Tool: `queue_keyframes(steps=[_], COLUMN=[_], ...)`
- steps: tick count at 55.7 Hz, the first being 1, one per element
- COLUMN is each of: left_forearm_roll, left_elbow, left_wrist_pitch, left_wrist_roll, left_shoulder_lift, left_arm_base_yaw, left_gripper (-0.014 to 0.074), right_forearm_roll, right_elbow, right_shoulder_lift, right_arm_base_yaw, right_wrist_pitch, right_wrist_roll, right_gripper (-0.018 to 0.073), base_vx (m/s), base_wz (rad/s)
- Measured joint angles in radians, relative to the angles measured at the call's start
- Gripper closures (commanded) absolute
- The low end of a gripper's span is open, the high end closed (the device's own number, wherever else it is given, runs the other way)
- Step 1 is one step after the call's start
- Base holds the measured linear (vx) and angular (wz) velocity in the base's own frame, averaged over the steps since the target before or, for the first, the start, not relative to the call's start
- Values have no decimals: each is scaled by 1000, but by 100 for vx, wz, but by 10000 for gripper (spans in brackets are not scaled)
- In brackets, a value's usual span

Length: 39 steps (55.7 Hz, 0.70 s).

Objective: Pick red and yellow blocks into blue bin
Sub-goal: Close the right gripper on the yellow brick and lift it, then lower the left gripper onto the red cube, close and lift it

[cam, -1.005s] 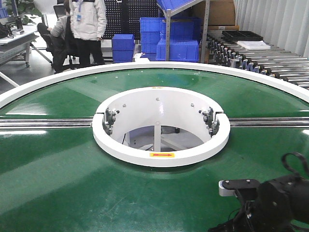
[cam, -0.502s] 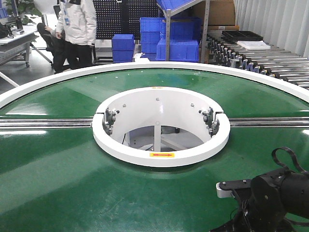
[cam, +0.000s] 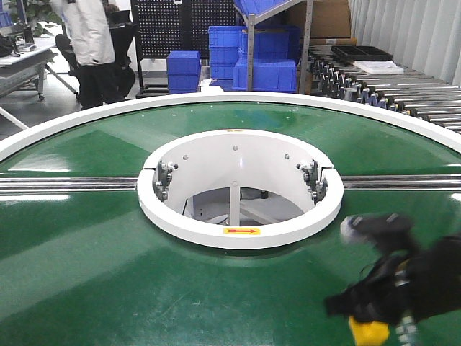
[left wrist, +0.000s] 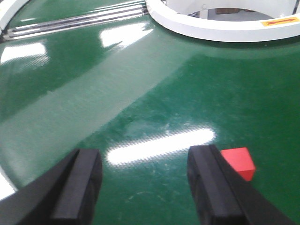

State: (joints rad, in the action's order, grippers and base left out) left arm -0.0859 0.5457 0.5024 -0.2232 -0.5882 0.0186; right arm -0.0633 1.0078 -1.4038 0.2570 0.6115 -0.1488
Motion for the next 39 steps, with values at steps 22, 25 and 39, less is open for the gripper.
queue_keyframes(steps=[22, 25, 39], left_forearm_roll=[-284, -321, -362], left_elbow=[224, 251, 346], left_wrist_pitch=[115, 126, 124], left_wrist_roll=[-146, -151, -153], left_shoulder_lift=[-250, -302, -555], left_arm_base_yaw=[0, 1, 105], left_gripper=[74, 74, 77], right_forearm_roll=[-50, -51, -52], right_elbow=[-188, -189, -190], right_shoulder_lift=[404, 406, 406], right_arm_base_yaw=[0, 0, 0], right_wrist_pitch=[-52, -43, -33], right_wrist_roll=[-20, -25, -51], right_gripper=[568, 568, 568], base_vx=[0, 0, 0], base_wz=[0, 0, 0])
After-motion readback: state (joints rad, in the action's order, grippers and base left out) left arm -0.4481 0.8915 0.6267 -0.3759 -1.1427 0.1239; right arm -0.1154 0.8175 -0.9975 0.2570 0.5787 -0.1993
